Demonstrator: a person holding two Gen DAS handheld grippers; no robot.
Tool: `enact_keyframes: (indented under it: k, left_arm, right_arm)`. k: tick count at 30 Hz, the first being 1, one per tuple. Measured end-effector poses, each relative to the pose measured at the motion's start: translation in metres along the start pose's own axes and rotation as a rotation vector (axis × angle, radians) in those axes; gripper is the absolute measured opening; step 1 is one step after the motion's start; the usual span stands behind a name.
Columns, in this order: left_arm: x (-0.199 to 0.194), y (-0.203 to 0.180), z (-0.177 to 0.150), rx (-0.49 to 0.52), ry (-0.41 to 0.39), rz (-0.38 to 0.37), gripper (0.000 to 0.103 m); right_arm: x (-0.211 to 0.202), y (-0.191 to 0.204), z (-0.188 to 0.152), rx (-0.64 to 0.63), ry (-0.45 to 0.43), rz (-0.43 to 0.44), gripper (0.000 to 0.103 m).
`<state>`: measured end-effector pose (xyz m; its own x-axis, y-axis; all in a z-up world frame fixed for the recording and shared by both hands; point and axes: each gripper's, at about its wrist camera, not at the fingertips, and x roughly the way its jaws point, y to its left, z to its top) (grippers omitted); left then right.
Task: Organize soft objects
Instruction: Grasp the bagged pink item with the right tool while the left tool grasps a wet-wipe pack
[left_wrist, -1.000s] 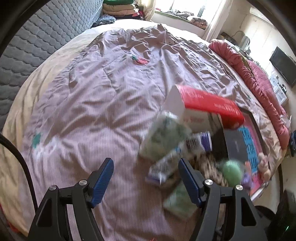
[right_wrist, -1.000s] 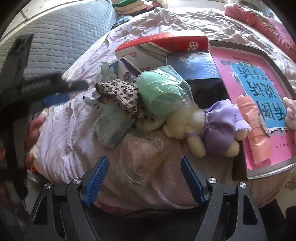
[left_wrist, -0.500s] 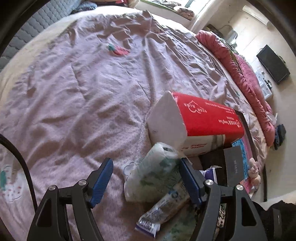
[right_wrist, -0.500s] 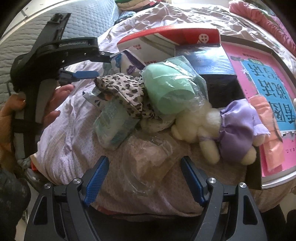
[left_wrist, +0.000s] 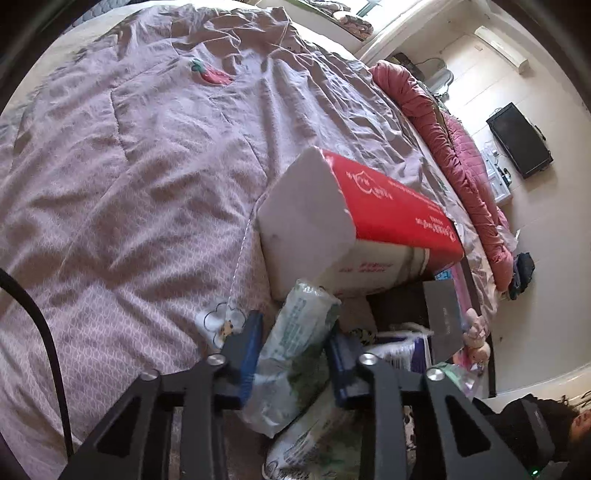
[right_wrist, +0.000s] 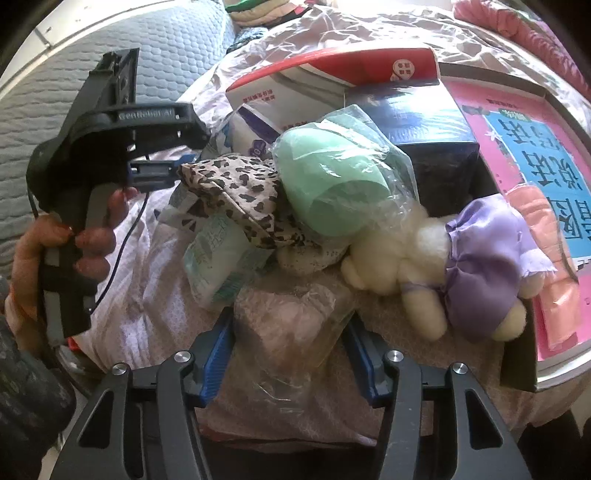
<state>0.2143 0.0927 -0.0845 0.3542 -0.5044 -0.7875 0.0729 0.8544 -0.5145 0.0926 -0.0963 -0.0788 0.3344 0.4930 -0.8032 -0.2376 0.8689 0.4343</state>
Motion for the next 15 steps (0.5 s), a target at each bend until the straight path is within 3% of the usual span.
enact_keyframes:
  k: [2, 9, 15]
  left_arm:
    - [-0.003, 0.000, -0.003, -0.009, -0.007, 0.011, 0.020]
    - [-0.036, -0.007, -0.020, -0.019, -0.101, 0.089, 0.019]
    - [-0.062, -0.006, -0.034, -0.048, -0.139, 0.111, 0.019]
  right_arm:
    - [-0.003, -0.003, -0.001, 0.006, -0.003, 0.014, 0.056]
    - [-0.018, -0.003, -0.006, -0.021, -0.033, 0.055, 0.054]
    - [-0.035, -0.006, -0.013, -0.027, -0.055, 0.065, 0.054]
